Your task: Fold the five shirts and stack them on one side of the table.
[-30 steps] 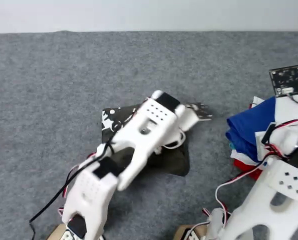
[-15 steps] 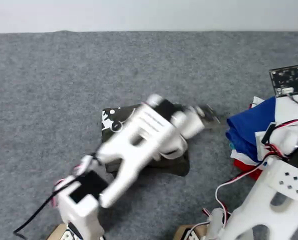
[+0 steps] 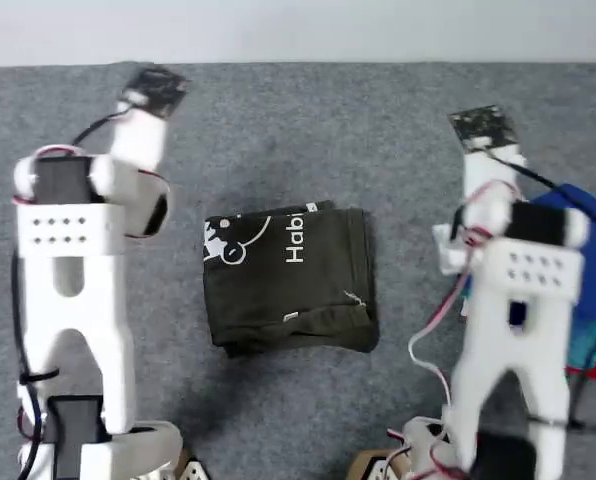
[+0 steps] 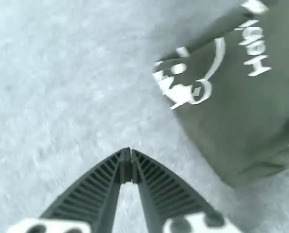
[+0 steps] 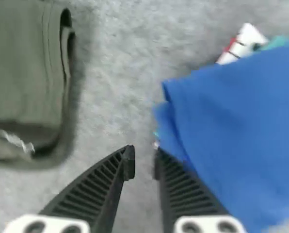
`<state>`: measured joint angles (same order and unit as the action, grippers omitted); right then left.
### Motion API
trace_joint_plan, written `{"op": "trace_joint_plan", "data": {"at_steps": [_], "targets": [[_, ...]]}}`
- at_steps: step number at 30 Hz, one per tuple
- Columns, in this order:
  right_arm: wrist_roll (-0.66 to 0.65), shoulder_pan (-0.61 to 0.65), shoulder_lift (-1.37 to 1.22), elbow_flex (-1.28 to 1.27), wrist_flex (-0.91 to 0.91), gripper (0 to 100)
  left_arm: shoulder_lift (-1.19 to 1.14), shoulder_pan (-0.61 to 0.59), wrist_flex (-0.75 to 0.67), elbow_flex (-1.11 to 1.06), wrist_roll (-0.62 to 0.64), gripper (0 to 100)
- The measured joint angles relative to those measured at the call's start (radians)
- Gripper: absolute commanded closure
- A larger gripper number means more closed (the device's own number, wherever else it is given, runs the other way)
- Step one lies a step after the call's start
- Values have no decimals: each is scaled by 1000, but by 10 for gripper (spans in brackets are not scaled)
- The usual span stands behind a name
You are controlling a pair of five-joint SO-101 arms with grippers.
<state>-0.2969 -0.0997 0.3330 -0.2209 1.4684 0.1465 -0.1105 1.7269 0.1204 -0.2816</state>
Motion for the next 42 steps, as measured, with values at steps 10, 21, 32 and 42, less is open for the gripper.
{"op": "trace_joint_plan", "data": {"at_steps": [10, 21, 32, 42], "targets": [[60, 137, -112, -2, -54, 989, -87, 130, -3, -143, 0, 994], [60, 387, -140, -9, -74, 988, -173, -8, -87, -201, 0, 994], [60, 517, -497, -9, -114, 988, -173, -313, -87, -201, 5, 994], [-11, 519, -568, -2, 146, 988, -173, -319, -87, -201, 0, 994]]}}
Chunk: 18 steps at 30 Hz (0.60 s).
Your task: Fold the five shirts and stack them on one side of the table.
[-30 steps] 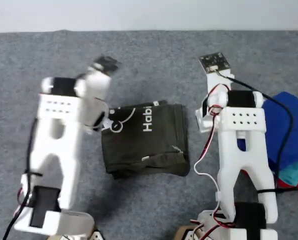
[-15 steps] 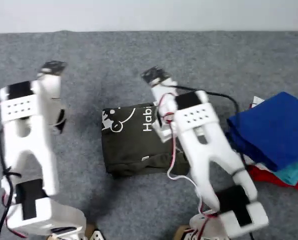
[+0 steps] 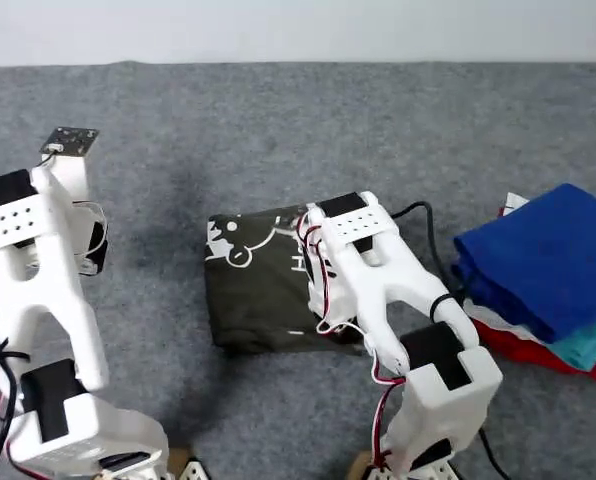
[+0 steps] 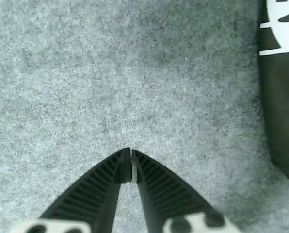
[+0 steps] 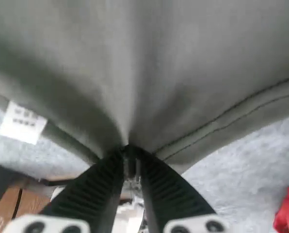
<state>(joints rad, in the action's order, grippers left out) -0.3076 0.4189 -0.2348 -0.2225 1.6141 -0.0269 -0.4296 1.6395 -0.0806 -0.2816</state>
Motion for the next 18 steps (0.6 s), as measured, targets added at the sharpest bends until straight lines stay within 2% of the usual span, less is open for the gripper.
{"op": "trace_joint_plan", "data": {"at_steps": [6, 12, 15, 18], "targets": [[0, 17, 89, 123, 92, 988, 0, 0, 0, 0, 0, 994], [0, 172, 106, 135, 106, 988, 0, 0, 0, 0, 0, 994], [-2, 236, 71, 94, 54, 988, 0, 0, 0, 0, 0, 994], [-2, 242, -6, 9, -58, 988, 9, 0, 0, 0, 0, 994]]}}
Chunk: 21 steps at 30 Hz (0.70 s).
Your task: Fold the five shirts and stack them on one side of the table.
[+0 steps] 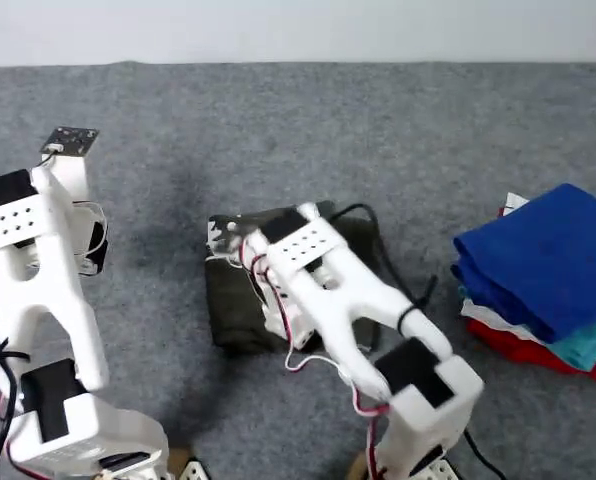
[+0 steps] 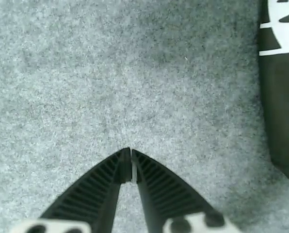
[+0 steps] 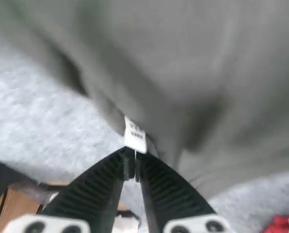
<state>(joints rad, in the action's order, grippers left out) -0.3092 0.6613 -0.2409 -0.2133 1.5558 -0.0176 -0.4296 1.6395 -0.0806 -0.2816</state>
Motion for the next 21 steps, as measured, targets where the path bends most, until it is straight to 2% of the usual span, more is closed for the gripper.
{"op": "trace_joint_plan", "data": {"at_steps": [4, 8, 11, 16, 21], "targets": [[0, -17, -37, -11, -44, 988, 95, 0, 0, 0, 0, 994], [0, -52, 17, 95, 38, 988, 198, 3, 2, -17, 0, 994], [0, -91, 112, 199, 109, 988, 227, 54, 20, -63, 0, 994], [0, -192, 235, 292, 186, 988, 227, 232, 26, -190, 0, 994], [0, -338, 298, 293, 195, 988, 215, 474, -57, -301, 0, 994]]}}
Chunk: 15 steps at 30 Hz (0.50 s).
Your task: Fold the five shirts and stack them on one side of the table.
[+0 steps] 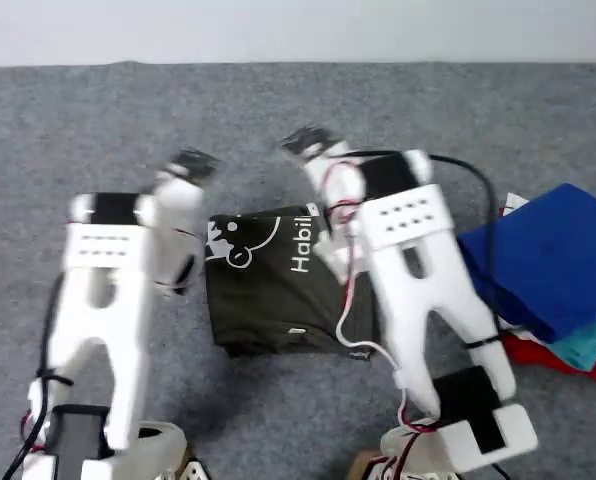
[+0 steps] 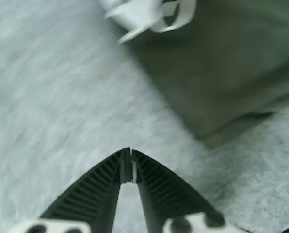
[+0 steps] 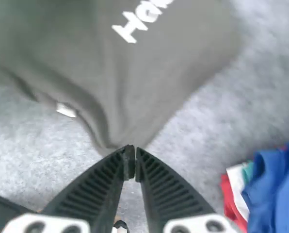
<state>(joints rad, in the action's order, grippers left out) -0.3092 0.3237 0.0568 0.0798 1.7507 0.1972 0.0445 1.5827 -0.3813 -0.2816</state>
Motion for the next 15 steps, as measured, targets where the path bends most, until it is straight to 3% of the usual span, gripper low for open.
{"op": "trace_joint_plan", "data": {"at_steps": [7, 15], "targets": [[0, -219, 64, 0, 3, 988, -203, 157, -138, -26, 3, 994], [-44, -327, 81, 0, 3, 988, -489, 222, -141, 8, 5, 994]]}}
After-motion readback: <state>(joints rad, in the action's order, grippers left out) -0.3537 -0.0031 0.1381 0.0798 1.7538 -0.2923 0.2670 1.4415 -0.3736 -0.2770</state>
